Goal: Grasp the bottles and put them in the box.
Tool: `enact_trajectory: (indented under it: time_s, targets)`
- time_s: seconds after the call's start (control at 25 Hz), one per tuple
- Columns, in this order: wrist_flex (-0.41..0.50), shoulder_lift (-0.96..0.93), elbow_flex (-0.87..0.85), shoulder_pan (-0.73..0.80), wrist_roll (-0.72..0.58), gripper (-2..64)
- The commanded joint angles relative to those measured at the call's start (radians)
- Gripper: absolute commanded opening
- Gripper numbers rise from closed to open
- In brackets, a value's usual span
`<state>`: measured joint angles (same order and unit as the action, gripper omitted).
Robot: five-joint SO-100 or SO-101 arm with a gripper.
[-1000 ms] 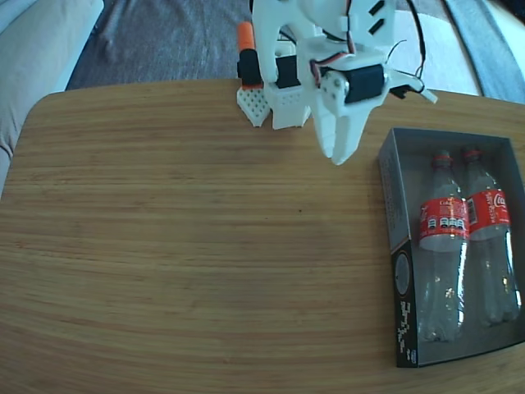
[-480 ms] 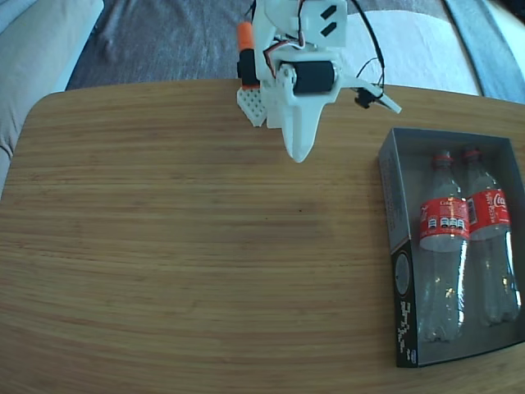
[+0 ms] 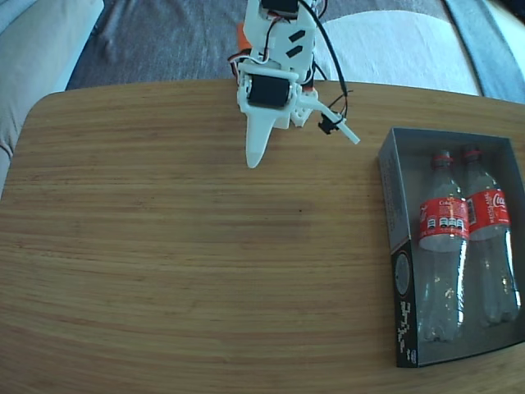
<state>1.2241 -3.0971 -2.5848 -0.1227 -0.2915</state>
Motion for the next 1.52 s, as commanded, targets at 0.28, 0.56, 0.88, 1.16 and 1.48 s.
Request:
enact_trajectory:
  time_s: [0.28,0.56,0.88,1.16,1.48]
  targets:
    - [-0.003,-0.137,-0.130,0.041,0.005,-0.4]
    - [-0.011,-0.138,-0.193,0.173,0.005,-0.4]
    - [-0.043,-0.138,-0.225,0.179,0.005,-0.4]
    - [-0.037,-0.138,-0.225,0.179,0.000,-0.4]
    - [-0.037,-0.138,-0.225,0.179,-0.002,-0.4]
